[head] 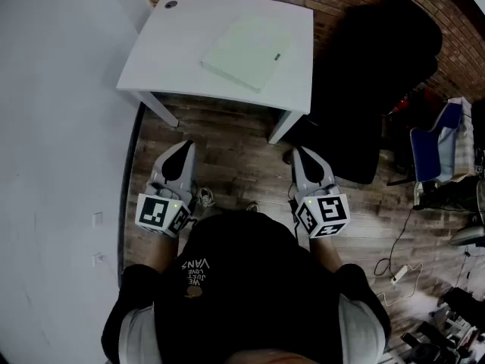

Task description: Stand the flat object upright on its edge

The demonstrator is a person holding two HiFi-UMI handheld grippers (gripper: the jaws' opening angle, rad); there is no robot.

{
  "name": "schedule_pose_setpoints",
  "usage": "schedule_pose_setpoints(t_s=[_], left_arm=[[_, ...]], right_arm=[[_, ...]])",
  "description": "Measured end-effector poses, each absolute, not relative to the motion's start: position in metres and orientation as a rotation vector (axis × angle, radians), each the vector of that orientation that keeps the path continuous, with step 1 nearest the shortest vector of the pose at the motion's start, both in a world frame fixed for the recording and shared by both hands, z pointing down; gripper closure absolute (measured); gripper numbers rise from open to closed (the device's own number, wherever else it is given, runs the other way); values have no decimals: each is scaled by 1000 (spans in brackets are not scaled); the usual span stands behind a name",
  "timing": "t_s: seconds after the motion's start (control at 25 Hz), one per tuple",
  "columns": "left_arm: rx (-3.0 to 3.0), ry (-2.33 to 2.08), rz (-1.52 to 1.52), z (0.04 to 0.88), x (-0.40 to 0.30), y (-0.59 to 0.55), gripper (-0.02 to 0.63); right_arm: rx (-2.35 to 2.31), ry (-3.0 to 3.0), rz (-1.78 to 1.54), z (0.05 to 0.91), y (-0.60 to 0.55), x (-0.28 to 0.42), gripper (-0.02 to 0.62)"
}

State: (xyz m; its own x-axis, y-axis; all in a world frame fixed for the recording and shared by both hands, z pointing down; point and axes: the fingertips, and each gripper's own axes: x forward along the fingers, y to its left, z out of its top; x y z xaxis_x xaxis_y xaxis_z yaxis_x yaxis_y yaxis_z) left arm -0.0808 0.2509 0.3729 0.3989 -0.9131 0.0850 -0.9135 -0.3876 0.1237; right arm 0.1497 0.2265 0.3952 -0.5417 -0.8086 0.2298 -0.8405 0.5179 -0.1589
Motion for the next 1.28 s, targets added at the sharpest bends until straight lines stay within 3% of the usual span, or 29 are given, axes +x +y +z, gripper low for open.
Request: schedule_pose_setpoints(t_s=[0.32,0.4,0.84,1.28], left_arm=[[2483,-1673,-19,372,-80,249,607],[2475,-1697,-15,371,-80,249,607],[2409,-1759,-30,382,-95,251,607],[2485,-1652,-25,381,-145,204,607]], right_arm=[[1453,-2652,419,395,220,158,589],[1431,-2650,447,399,219,160,518],[1432,-2627,391,401,206,159,551],[1579,-2585,381,394,170,114,572]])
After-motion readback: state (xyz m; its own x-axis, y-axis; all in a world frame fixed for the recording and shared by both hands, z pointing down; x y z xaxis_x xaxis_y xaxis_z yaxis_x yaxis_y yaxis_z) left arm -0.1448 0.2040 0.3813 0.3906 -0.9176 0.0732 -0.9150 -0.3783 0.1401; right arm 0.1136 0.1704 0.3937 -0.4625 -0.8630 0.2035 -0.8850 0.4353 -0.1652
